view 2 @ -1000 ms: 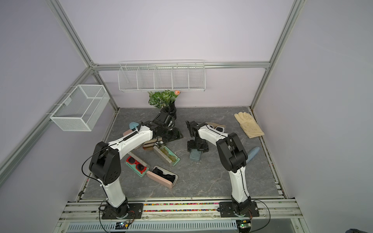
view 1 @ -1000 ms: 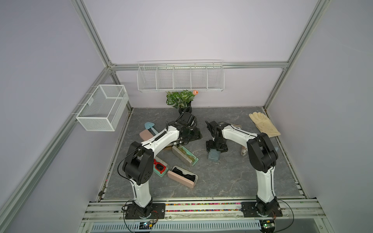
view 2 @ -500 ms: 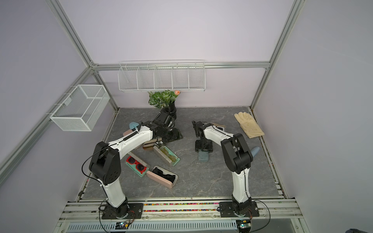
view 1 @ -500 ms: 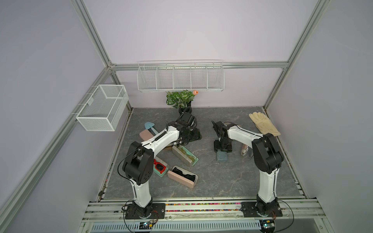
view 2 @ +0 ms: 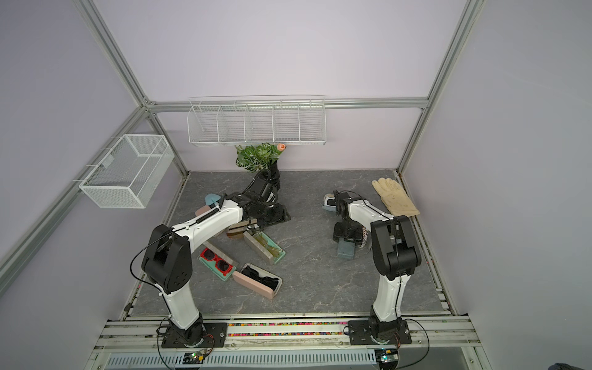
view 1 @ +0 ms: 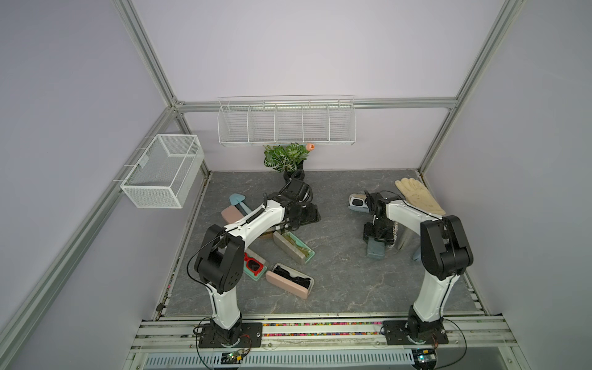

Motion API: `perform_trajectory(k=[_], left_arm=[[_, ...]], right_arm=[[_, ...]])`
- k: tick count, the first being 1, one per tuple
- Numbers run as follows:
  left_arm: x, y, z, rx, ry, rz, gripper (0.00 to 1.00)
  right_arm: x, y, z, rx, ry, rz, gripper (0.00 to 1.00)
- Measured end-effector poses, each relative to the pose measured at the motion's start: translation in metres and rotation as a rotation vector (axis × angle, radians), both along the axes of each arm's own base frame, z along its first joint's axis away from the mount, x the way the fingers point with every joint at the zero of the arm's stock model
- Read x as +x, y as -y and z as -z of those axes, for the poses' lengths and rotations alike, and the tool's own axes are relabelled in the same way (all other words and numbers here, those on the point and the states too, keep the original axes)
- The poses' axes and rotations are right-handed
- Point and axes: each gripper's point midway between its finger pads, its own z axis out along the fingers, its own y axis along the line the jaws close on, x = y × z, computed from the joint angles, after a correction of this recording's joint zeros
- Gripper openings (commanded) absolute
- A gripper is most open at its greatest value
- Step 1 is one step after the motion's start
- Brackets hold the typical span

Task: Close the glasses case
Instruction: Move the glasses case to the center of the board.

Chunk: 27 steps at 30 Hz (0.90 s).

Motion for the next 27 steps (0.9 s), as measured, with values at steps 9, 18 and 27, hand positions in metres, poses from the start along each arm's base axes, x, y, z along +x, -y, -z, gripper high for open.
perform_trajectory(k=[9, 18, 27], left_arm=[[-0.001, 0.002, 0.008, 0.001, -0.019, 0.006, 0.69], [-0.001, 0.003, 0.011, 0.003, -0.027, 0.008, 0.69], [0.0, 0.005, 0.012, -0.007, -0.031, 0.01, 0.69]], right_arm=[[-0.001, 0.01, -0.005, -0.029, -0.016, -0.024, 0.87], [0.012, 0.0, -0.057, 0.006, 0.092, -0.089, 0.86], [0.052, -0.027, -0.102, 0.009, 0.231, -0.328, 0.86]])
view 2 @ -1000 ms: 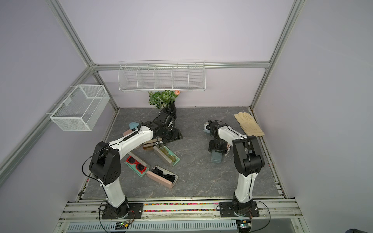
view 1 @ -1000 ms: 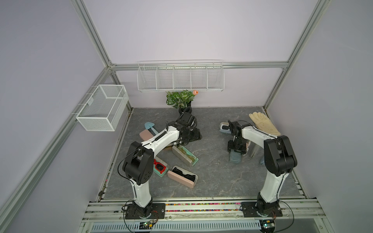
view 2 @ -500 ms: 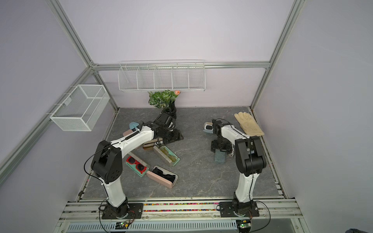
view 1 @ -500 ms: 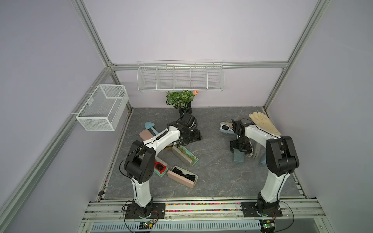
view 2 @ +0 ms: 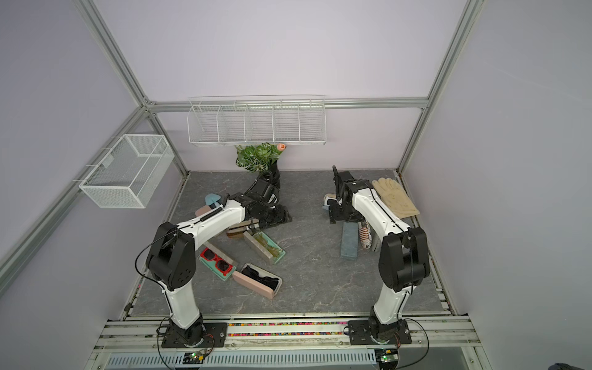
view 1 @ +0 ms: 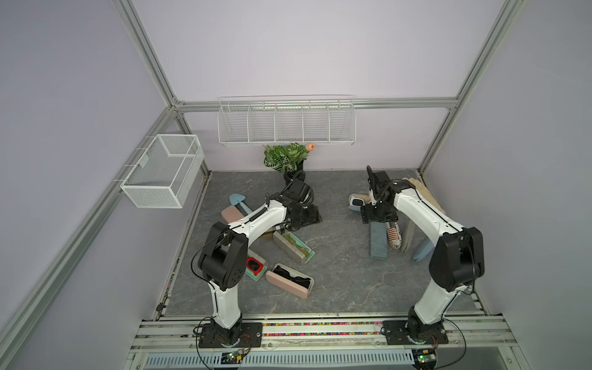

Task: Close the glasses case
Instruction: Move the glasses case to the center of the board.

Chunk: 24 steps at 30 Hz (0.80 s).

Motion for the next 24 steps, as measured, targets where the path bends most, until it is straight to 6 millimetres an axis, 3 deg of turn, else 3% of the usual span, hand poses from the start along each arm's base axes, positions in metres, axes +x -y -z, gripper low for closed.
perform_trajectory(k=[10, 17, 24], left_arm=[[0.001, -0.001, 0.005, 0.007, -0.009, -0.002, 0.69], [0.001, -0.002, 0.024, 0.032, -0.045, -0.004, 0.68], [0.005, -0.007, 0.027, 0.037, -0.049, -0.014, 0.68]], right_arm=[[0.048, 0.003, 0.027, -0.155, -0.015, -0.159, 0.86], [0.063, 0.002, 0.035, -0.3, -0.004, -0.29, 0.86], [0.075, 0.0, 0.063, -0.398, -0.036, -0.365, 0.81]])
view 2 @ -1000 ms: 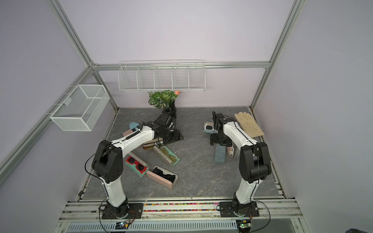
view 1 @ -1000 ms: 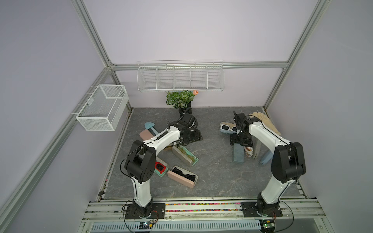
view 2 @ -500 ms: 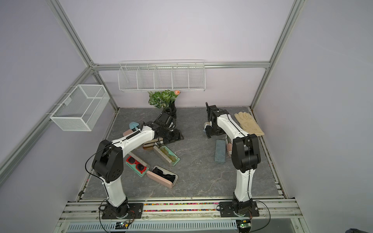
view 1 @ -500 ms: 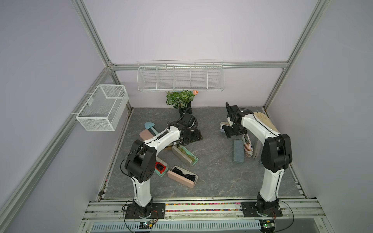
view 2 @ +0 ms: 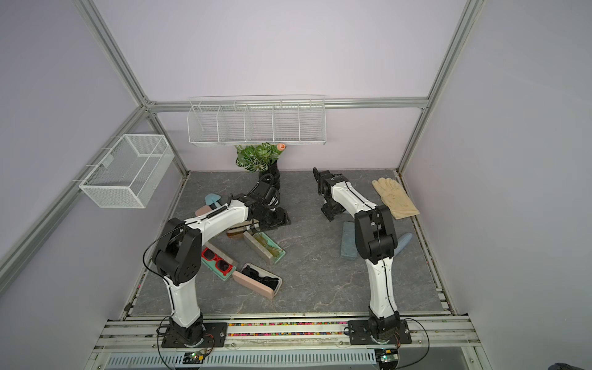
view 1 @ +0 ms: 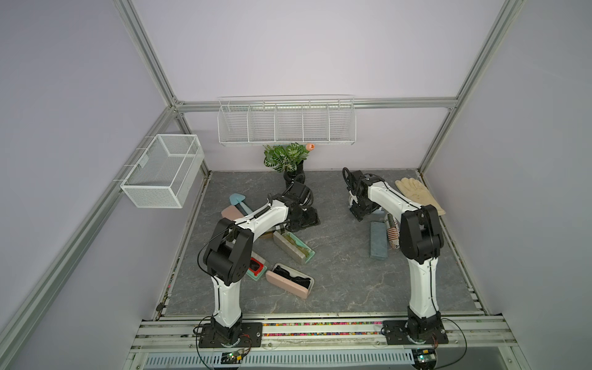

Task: Close the glasses case
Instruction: Move the glasses case to the center of the board.

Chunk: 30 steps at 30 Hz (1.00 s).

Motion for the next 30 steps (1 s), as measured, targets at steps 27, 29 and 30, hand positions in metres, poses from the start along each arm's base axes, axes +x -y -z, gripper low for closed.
perform_trajectory(k=[27, 29, 30], left_arm=[[0.003, -0.004, 0.004, -0.009, -0.017, -0.008, 0.65], [0.003, -0.004, 0.004, -0.009, -0.017, -0.008, 0.65], [0.003, -0.004, 0.004, -0.009, -0.017, -0.008, 0.65]], right_arm=[[0.023, -0.009, 0.011, -0.035, 0.049, -0.037, 0.17], [0.023, -0.012, 0.012, -0.032, 0.045, -0.042, 0.15], [0.024, -0.014, 0.013, -0.03, 0.043, -0.045, 0.14]])
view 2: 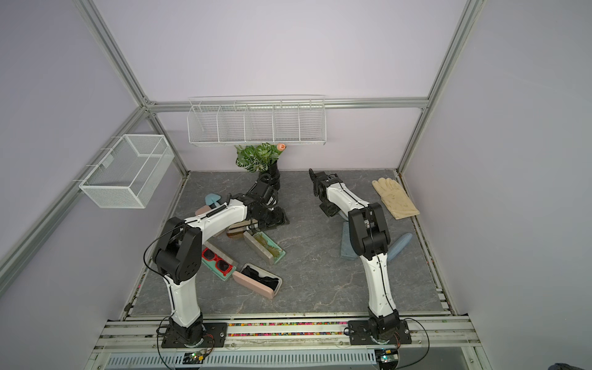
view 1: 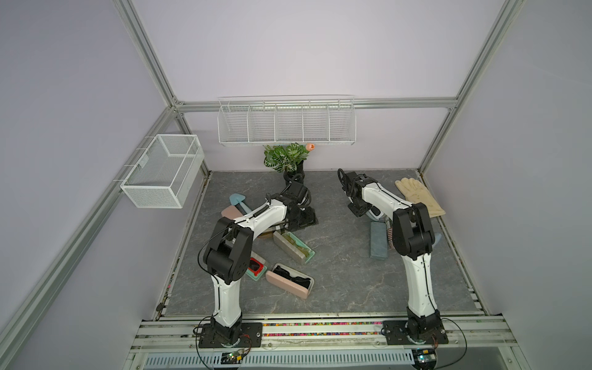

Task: Close the glasses case
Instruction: Move the glasses case to the center of the board.

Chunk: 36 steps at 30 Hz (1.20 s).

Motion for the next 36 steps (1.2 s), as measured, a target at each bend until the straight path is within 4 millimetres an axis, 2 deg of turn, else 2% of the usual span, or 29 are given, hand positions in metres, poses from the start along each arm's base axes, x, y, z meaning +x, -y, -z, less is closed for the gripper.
perform_trajectory(k=[7, 16, 26, 29, 36], left_arm=[[0.0, 0.001, 0.001, -0.002, -0.003, 0.001, 0.65], [0.002, 0.002, 0.0, -0.012, 0.006, 0.003, 0.65], [-0.009, -0.005, 0.008, -0.002, -0.009, 0.002, 0.65], [-0.014, -0.008, 0.006, -0.004, -0.006, 0.002, 0.65], [-0.024, -0.015, -0.006, -0.02, 0.017, -0.001, 0.65]], right_arm=[[0.0, -0.022, 0.004, 0.011, -0.008, -0.036, 0.1], [-0.007, -0.057, -0.01, 0.046, 0.012, -0.061, 0.11], [-0.054, -0.094, -0.005, 0.064, -0.066, -0.039, 0.13], [-0.073, -0.096, -0.005, 0.086, -0.093, -0.006, 0.14], [-0.115, -0.089, -0.006, 0.114, -0.128, 0.075, 0.15]])
